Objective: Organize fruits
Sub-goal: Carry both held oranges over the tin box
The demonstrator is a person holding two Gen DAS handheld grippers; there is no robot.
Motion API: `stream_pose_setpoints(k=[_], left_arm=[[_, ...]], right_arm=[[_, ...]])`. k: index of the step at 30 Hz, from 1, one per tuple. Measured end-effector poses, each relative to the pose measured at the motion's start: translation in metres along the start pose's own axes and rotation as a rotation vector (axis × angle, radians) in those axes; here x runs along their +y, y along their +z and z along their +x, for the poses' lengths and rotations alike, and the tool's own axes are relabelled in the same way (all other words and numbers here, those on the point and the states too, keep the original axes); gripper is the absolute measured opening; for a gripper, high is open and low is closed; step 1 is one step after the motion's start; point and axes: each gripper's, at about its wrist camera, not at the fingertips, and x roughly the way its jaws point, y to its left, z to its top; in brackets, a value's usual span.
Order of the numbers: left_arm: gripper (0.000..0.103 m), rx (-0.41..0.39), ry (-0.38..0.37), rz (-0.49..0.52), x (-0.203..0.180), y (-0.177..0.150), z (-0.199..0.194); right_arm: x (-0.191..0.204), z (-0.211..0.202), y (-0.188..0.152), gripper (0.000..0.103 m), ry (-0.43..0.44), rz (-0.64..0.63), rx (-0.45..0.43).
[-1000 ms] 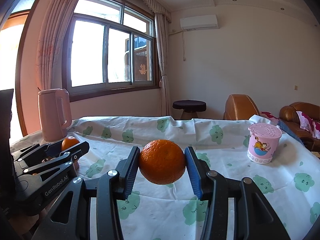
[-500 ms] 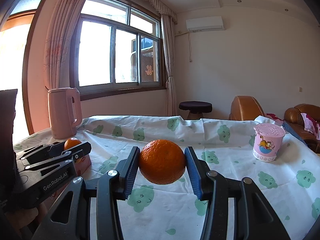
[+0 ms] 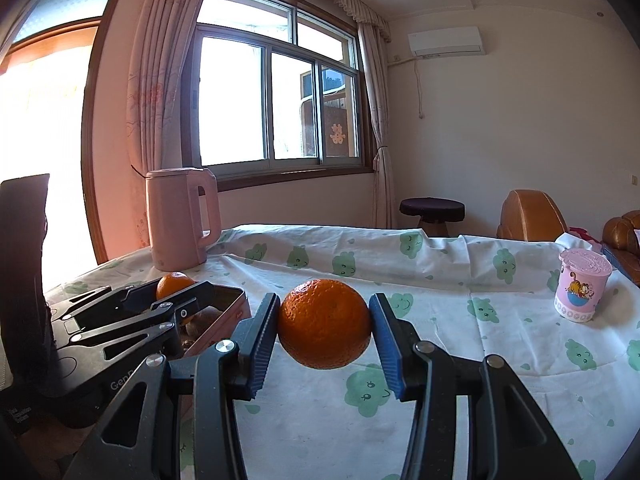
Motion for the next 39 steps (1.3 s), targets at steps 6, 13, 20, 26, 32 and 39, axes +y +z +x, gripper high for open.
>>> stream_pose_setpoints(k=[6,13,20,26,32,39], left_arm=[[0.036,0.015,0.019,-0.001,0.014,-0.001,-0.007],[0.036,0.011,0.058,0.003,0.029,-0.001,-0.013],[0.036,0.017,0.088,-0.005,0.045,-0.002,-0.016],[0.036,0.023,0.114,-0.010,0.059,-0.003,-0.019],[0.036,0.031,0.141,-0.019,0.072,-0.002,-0.019],[0.036,0.048,0.160,-0.035,0.085,-0.005,-0.016]], right_arm=[[0.016,0.000,0.005,0.048,0.032,-0.010,-0.001],[0.034,0.004,0.010,0.048,0.060,-0.035,-0.002],[0.047,0.012,0.012,0.048,0.085,-0.055,0.004],[0.061,0.020,0.014,0.048,0.108,-0.077,0.009],[0.074,0.024,0.016,0.048,0.127,-0.095,0.013],[0.086,0.027,0.017,0.048,0.142,-0.109,0.018]])
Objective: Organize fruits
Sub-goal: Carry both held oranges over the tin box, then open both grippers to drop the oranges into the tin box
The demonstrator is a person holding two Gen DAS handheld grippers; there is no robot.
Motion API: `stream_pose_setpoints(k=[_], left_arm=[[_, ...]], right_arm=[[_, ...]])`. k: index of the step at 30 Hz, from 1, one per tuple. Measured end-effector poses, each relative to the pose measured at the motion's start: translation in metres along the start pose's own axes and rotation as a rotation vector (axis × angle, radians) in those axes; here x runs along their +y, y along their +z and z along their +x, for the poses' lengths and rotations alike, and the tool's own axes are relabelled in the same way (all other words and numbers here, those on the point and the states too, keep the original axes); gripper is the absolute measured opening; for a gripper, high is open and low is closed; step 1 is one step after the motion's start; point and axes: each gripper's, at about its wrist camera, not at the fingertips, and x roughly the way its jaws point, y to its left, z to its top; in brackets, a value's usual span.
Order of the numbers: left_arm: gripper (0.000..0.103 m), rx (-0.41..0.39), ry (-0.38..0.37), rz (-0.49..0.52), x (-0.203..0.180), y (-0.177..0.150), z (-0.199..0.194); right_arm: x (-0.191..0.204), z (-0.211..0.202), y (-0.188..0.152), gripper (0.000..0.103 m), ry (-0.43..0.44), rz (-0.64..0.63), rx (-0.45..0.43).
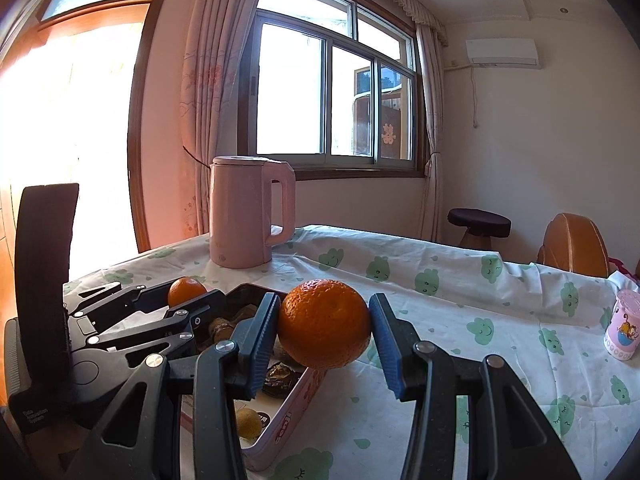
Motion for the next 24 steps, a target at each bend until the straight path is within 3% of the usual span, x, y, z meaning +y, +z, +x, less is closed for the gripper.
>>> stream_pose_setpoints(k=[24], left_arm=[[0.036,0.086,0.035,-0.015,0.029,-0.009,0.014]], right_arm=[[0.031,0.040,-0.009,0.048,0.069,-0.024,0.098]])
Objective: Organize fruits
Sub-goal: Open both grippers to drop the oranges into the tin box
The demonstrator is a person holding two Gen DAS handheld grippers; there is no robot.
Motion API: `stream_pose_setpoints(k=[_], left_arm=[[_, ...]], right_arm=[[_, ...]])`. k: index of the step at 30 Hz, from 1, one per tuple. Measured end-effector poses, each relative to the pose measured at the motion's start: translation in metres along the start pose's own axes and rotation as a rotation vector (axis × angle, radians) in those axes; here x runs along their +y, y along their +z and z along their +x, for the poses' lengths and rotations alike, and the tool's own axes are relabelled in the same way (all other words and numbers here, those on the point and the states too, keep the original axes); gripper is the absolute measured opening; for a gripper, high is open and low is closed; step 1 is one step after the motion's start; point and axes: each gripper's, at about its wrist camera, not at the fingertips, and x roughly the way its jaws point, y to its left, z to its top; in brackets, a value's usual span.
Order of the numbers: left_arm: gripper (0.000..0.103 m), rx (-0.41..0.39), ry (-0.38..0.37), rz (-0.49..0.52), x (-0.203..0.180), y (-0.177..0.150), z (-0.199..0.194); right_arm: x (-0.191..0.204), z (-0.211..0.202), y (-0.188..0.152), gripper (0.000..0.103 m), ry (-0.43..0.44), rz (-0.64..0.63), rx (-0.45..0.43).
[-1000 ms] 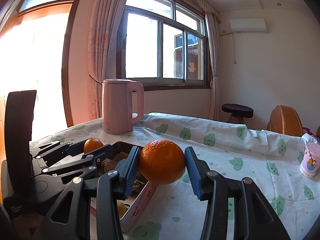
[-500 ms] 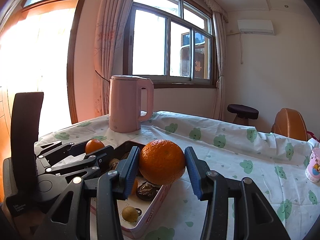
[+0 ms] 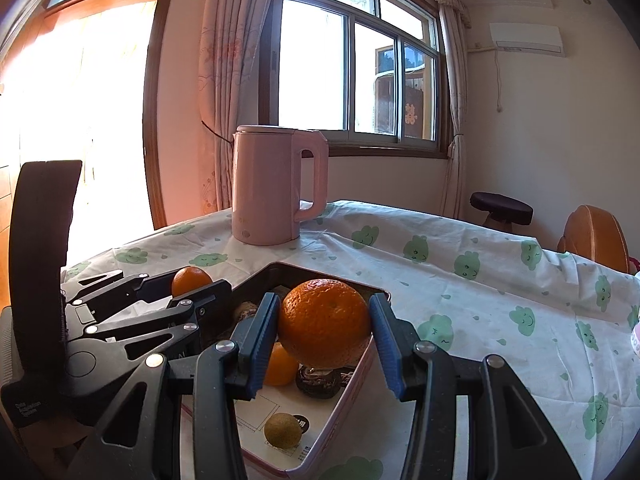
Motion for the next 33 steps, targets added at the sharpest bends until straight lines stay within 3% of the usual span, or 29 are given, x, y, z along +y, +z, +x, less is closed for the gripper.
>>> stream_pose_setpoints(k=[8,14,19,27,33], left_arm=[[0.037,0.045,0.001,0.012,0.000,-0.004,0.009],[0.048,0.052,0.014,0.020,-0.001,-0.005,0.009],[0.066,0.034,0.022,0.001,0.003,-0.004,0.005],[0.076,-0.025,-0.004,-0.010,-0.002,-0.002,-0.010],[0.078,-0.056,-0.007,-0.014,-0.005,0.001,-0.018]], right_arm=[[0.001,0.030,-0.012,0.049,0.022,0.000,0.128],[-0.001,0.039,-0.015,0.049,0.042,0.014,0.184],[-0.005,0.035,-0.015,0.056,0.025,0.030,0.172],[-0.009,0.014,-0.017,0.061,-0.034,0.024,0.115],[-0.013,-0.004,-0.015,0.062,-0.079,0.023,0.061]])
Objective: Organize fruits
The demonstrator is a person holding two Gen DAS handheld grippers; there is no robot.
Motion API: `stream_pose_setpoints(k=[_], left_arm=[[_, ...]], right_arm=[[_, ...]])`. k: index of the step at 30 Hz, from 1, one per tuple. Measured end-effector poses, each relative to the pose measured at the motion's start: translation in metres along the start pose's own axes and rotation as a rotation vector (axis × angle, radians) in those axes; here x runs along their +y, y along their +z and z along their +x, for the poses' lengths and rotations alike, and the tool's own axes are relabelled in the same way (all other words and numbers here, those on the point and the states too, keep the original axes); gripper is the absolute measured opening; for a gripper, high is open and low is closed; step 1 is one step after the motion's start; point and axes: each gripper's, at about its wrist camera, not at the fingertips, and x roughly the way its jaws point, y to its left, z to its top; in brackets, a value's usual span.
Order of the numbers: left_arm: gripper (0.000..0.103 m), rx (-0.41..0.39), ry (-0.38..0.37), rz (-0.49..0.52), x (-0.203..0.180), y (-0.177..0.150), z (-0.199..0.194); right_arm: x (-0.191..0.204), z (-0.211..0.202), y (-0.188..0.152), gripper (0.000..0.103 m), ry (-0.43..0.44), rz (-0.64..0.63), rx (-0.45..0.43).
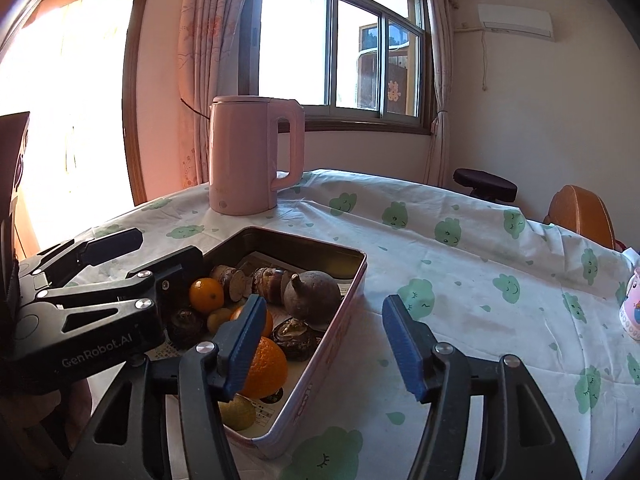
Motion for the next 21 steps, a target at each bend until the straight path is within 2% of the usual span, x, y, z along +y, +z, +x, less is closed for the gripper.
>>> stream_pose_setpoints(k=[9,13,21], left_arm=[[0.079,-0.011,0.005,-0.001,0.000,0.002,-0.002],[0.080,-0.011,0.004,0.000,-0.001,0.002,-0.003],[0.086,-0.019,0.011,0.004,-0.003,0.004,-0.005]], right_arm=[[-0.011,-0.018,0.007,0.063,-0.031,0.032,-0.068],[-0.012,-0.022,0.008,0.068,-0.040,0.040,-0.081],[-0.014,-0.023,0.009,0.068,-0.043,0.045,-0.088]])
